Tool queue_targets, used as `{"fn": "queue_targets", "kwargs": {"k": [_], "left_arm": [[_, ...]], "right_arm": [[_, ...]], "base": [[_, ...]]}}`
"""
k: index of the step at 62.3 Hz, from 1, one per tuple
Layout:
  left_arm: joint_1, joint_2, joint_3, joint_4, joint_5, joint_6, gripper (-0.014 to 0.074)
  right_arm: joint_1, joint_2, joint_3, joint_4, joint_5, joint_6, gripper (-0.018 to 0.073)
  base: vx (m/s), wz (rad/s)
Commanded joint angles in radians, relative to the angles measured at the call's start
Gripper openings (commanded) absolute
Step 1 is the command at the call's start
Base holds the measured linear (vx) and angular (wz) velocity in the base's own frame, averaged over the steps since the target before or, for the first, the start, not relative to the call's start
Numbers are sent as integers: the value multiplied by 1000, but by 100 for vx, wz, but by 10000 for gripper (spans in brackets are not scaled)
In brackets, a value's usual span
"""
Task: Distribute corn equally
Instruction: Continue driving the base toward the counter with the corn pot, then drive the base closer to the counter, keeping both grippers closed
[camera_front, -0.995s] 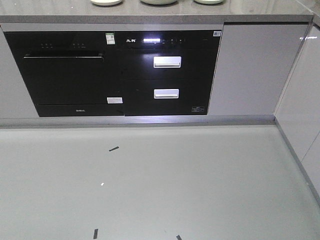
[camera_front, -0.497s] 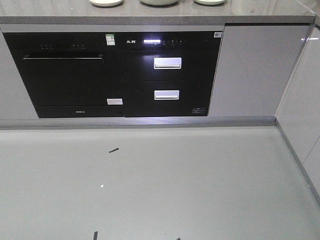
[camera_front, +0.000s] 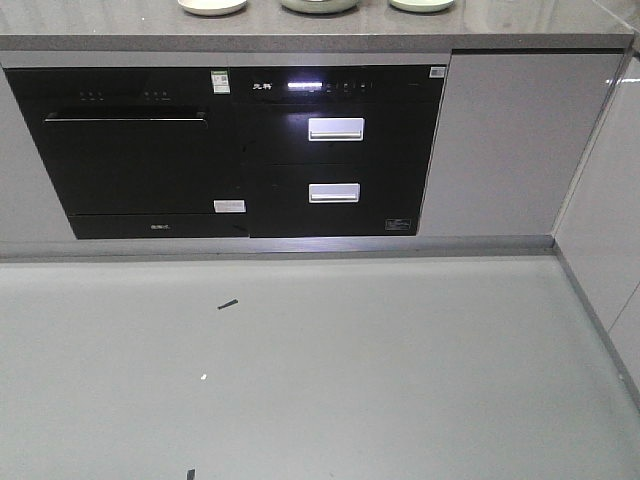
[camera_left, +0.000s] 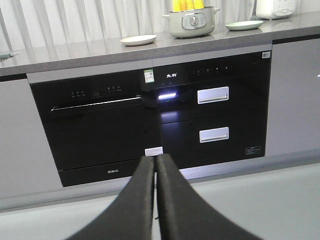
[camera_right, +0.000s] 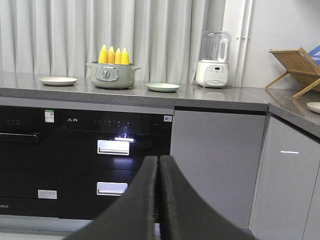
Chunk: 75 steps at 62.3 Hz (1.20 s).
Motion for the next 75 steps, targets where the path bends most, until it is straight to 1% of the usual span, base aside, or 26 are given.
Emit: {"fn": "queue_targets", "kwargs": {"k": [1, 75], "left_arm": [[1, -17, 3, -3, -67, -10, -6], [1, -17, 3, -3, -67, -10, -6]], "right_arm": [[-5, -3, 10, -7, -80, -4, -4], [-5, -3, 10, -7, -80, -4, -4]], "base": [[4, 0], [4, 1]]}}
